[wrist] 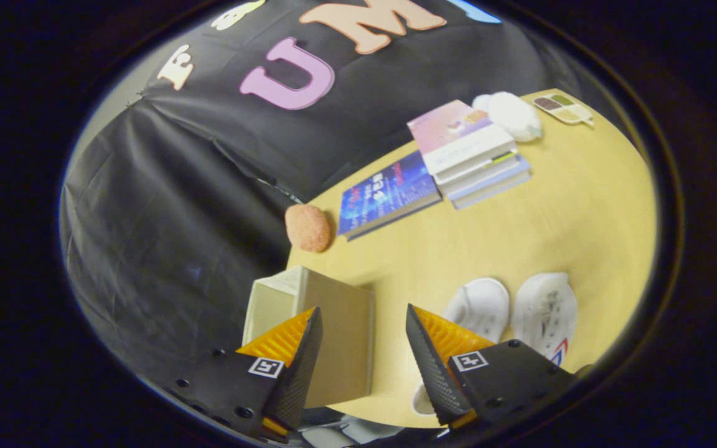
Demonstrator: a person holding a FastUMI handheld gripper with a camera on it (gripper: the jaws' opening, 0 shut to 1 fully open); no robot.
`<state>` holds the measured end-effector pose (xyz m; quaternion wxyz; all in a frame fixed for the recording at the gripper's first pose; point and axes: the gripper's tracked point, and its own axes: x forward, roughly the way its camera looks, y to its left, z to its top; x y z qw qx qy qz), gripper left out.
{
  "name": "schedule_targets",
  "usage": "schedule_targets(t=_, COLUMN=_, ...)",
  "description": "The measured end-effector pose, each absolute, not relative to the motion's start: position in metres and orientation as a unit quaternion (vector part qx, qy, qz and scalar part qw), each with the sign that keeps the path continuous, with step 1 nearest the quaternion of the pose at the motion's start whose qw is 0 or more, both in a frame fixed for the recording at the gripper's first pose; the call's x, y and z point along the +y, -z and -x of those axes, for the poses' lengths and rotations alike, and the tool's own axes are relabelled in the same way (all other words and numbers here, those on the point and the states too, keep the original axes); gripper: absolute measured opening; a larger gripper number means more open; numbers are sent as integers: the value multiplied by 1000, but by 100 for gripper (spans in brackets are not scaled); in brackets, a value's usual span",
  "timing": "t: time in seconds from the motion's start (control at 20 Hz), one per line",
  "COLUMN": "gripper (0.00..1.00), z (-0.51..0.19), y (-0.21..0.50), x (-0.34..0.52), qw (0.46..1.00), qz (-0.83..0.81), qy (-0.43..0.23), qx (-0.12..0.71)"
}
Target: Open the storage box then place both shoes into the box .Put the left shoe in first, then the right shoe, with the right side of both shoes facing outward in a uniform manner.
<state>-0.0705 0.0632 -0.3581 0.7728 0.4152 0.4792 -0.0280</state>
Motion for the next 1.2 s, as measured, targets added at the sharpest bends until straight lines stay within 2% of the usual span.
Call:
schedule_targets(t=0.55, gripper=81, z=164, y=433, x=53, qw=715, qz=-415, qy=76, qx=557)
schedule_targets(t=1.0, gripper=78, z=172, y=469, x=59, qw=698, qz=-399, qy=83, qx=589)
schedule_targets(t=1.05, gripper=70, z=172, y=473, x=60, qw=693, qz=-399, qy=83, qx=595)
schedule_targets(t=1.2, gripper=66, z=169, y=480, x=64, qw=685, qz=-398, qy=85, qx=604)
